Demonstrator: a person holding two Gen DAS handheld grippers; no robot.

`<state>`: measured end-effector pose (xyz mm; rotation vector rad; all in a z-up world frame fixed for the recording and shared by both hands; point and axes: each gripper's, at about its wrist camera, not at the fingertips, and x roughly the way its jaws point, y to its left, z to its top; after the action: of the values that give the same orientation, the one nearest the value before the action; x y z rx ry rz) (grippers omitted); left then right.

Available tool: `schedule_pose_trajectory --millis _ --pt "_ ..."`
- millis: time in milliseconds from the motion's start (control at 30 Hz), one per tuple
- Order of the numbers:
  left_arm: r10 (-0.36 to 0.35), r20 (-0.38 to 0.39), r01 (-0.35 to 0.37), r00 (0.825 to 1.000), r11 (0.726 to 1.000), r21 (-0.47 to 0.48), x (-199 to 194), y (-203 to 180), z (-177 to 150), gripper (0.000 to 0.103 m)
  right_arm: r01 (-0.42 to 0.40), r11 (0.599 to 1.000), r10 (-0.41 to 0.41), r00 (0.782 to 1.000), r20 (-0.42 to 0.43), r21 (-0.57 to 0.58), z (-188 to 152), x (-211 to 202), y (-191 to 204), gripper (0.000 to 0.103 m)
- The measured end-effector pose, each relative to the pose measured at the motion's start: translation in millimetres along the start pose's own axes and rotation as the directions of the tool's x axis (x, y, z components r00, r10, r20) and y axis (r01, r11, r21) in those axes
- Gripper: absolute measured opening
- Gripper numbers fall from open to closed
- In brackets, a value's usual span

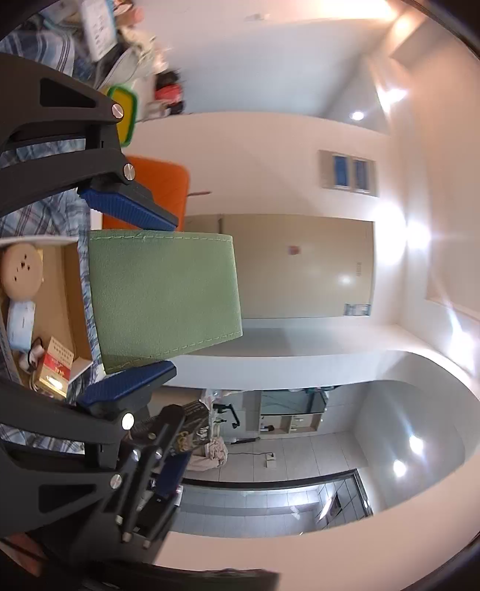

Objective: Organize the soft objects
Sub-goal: 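Lift the green card with the left gripper while the right tool lifts the tissue pack, then drop the green card into the box from the left gripper while the right drops the tissues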

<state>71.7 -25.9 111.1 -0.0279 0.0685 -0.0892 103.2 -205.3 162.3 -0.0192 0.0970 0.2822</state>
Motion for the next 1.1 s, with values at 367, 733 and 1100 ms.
schedule_pose_trajectory --millis 367,733,1100 --pt "0.074 -0.185 -0.077 0.980 0.997 -0.009 61.0 11.6 -30.2 0.070 0.001 0.999 0.007 0.973 -0.231 0.033 -57.6 78.5 -12.0 0.048" --pt "0.015 -0.455 -0.045 0.891 0.997 -0.055 105.8 24.9 -76.4 0.070 -0.028 0.999 0.041 0.887 -0.460 0.035 -123.8 128.5 -16.0 0.048" --pt "0.004 -0.624 -0.025 0.781 0.999 -0.025 131.5 22.7 -104.9 0.071 -0.055 0.997 0.071 0.828 -0.557 0.045 -150.5 141.8 -6.3 0.048"
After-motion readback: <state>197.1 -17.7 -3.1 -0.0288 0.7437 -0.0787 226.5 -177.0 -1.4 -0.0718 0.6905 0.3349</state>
